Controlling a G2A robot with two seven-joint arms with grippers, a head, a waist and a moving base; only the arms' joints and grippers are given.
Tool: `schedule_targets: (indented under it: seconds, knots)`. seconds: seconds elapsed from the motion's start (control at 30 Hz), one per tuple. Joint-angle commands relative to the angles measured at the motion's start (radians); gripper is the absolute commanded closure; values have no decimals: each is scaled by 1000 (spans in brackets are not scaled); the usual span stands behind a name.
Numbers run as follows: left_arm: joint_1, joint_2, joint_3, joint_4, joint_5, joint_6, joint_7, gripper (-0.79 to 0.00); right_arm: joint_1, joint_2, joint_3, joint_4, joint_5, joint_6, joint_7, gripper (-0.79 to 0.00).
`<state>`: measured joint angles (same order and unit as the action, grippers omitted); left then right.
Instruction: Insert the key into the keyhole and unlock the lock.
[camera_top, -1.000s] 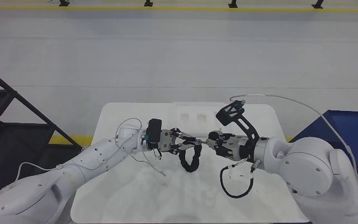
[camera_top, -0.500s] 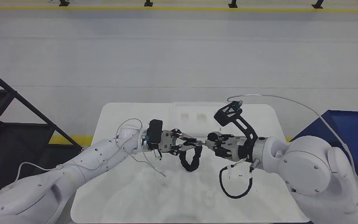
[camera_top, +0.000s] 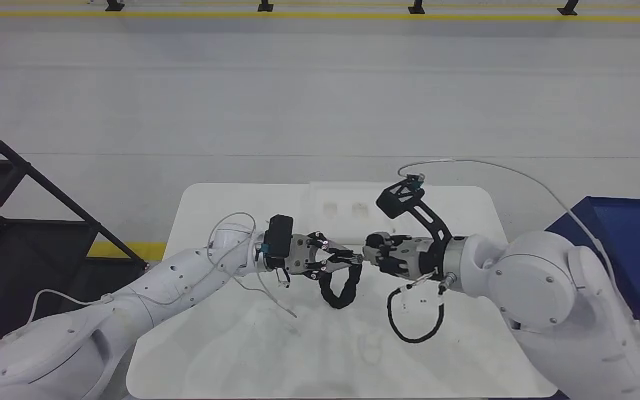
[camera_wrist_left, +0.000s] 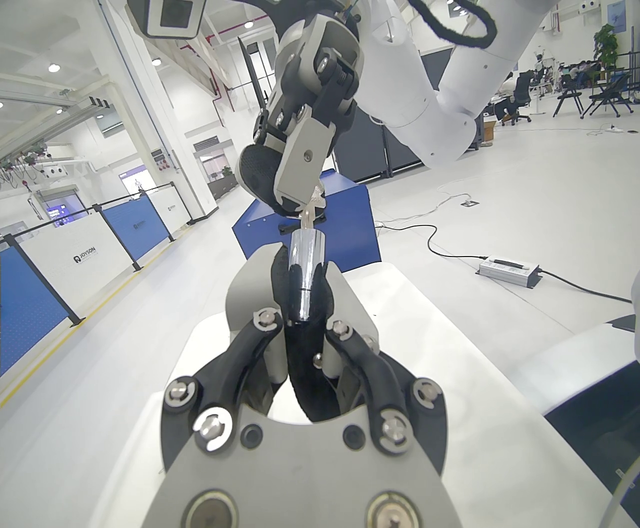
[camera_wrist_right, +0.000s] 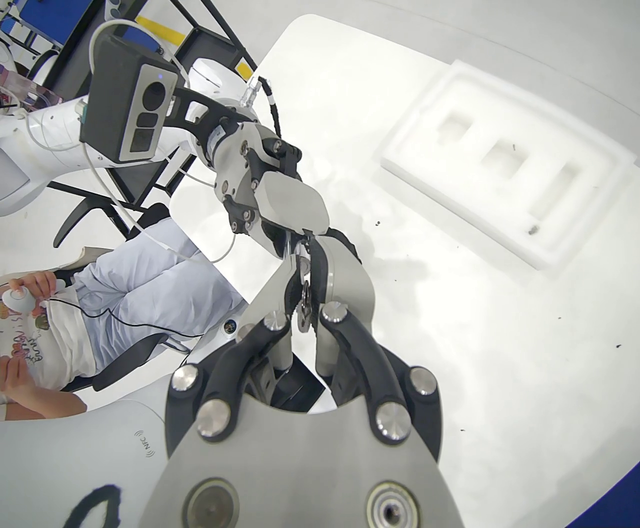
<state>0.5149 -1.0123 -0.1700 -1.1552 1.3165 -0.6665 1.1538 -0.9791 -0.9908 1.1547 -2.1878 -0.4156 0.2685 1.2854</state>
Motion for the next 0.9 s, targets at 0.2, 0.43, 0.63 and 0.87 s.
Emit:
schedule_targets:
  seconds: [0.2,0.43,0.63,0.87]
  knots:
    - [5,1,0,2,-44,-33,-33,0,22,-3,-14,40,37,-7,-12,-785]
    - [4,3,-6,15,-167,-125,-125,0,35,0,3,57,45,-129,-52,-785]
    - [7,18,-48,16,-268,-227,-227,0,23,13,41,69,41,-317,-34,-785]
    - [30,44,-118,-6,-353,-346,-346,0,9,29,70,83,98,-472,50,-785]
